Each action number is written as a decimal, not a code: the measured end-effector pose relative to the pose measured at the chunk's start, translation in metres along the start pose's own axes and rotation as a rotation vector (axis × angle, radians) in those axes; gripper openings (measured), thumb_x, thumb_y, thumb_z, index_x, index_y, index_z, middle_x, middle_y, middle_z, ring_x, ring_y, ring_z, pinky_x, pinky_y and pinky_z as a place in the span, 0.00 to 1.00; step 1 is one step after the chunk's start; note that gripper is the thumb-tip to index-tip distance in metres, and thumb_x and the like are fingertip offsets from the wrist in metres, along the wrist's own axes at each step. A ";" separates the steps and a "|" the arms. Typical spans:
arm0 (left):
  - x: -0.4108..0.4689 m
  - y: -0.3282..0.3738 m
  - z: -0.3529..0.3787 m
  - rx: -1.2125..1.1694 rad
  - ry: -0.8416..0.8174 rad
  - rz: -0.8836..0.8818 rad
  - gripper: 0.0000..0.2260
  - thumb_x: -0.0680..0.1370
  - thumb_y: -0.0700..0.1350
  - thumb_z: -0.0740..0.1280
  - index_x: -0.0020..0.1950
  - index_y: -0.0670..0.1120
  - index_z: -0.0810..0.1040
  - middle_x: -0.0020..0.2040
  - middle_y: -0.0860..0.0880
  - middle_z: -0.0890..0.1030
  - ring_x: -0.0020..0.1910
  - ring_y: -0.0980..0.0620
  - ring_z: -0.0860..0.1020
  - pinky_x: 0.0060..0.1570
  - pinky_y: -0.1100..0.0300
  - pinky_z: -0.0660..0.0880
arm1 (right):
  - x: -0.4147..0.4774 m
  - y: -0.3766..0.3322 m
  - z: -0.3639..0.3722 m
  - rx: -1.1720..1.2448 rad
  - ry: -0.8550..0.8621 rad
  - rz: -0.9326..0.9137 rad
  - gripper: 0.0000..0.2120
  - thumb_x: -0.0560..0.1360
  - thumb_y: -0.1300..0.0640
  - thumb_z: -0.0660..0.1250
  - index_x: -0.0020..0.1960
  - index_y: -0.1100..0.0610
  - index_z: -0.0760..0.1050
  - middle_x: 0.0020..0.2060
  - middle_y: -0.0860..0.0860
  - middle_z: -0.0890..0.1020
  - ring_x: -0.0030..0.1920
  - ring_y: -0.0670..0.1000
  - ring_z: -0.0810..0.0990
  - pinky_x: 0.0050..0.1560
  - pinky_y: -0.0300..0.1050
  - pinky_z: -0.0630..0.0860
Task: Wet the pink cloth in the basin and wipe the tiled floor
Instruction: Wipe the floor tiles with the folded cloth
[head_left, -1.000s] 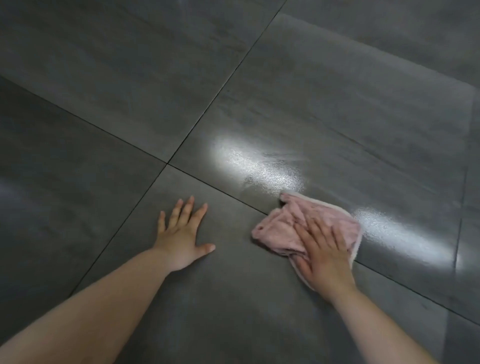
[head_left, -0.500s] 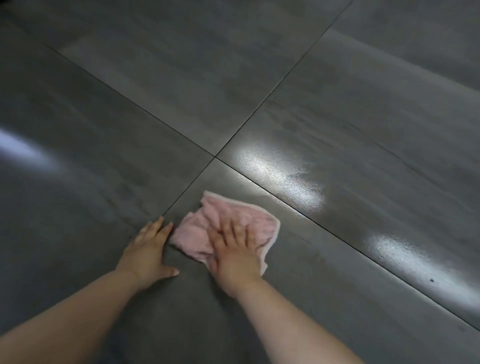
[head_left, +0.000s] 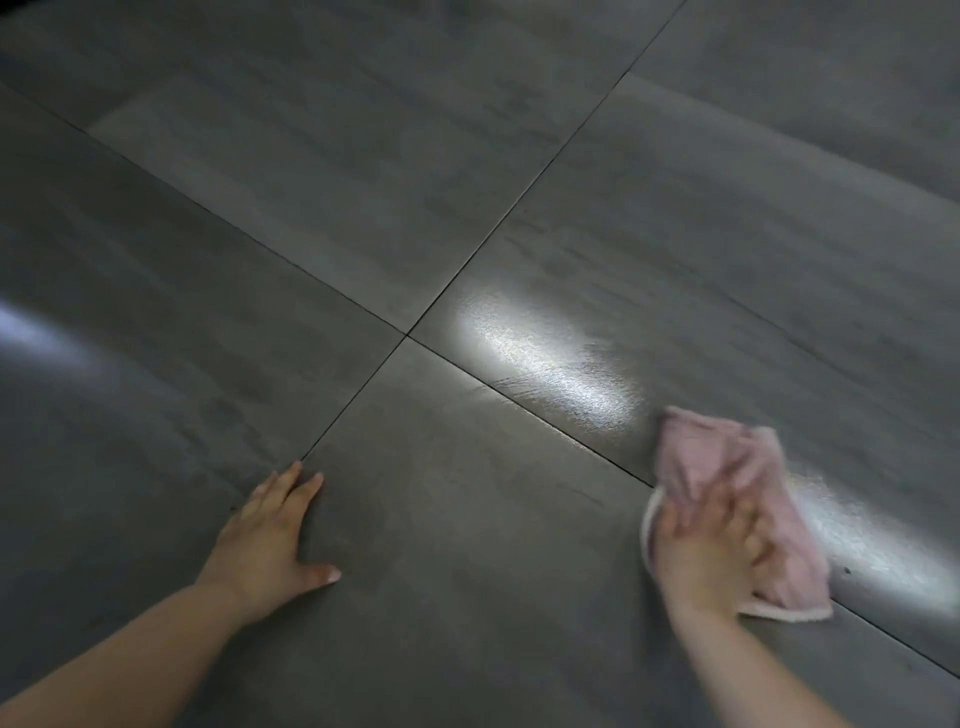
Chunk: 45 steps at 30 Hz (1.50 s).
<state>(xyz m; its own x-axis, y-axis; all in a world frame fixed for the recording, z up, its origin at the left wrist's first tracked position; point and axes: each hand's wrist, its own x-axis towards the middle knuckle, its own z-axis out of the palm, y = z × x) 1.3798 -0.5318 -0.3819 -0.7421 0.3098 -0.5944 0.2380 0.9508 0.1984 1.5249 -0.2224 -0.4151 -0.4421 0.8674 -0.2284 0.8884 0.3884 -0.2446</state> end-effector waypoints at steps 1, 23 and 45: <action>-0.001 0.004 0.001 -0.033 0.021 0.007 0.44 0.68 0.57 0.71 0.74 0.50 0.48 0.77 0.49 0.45 0.76 0.48 0.46 0.75 0.53 0.51 | -0.010 -0.007 0.010 -0.066 -0.012 -0.164 0.33 0.70 0.44 0.52 0.73 0.56 0.58 0.69 0.62 0.67 0.69 0.64 0.62 0.68 0.57 0.49; 0.036 0.129 0.010 0.286 -0.151 0.155 0.46 0.70 0.58 0.67 0.74 0.51 0.38 0.76 0.51 0.35 0.75 0.49 0.37 0.74 0.44 0.47 | 0.029 0.049 -0.009 0.000 0.030 0.026 0.36 0.67 0.44 0.49 0.72 0.56 0.60 0.72 0.60 0.63 0.73 0.62 0.57 0.72 0.56 0.45; 0.033 0.129 0.005 0.356 -0.213 0.142 0.45 0.72 0.61 0.63 0.73 0.50 0.33 0.75 0.50 0.32 0.75 0.48 0.34 0.74 0.44 0.45 | 0.013 0.008 -0.014 -0.080 -0.025 -0.684 0.21 0.58 0.49 0.57 0.46 0.48 0.82 0.44 0.48 0.86 0.47 0.51 0.79 0.42 0.50 0.81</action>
<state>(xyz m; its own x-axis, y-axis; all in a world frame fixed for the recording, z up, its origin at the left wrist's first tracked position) 1.3887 -0.3990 -0.3798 -0.5490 0.3966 -0.7357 0.5573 0.8297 0.0314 1.5275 -0.2039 -0.4071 -0.9085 0.4120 -0.0695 0.4147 0.8684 -0.2718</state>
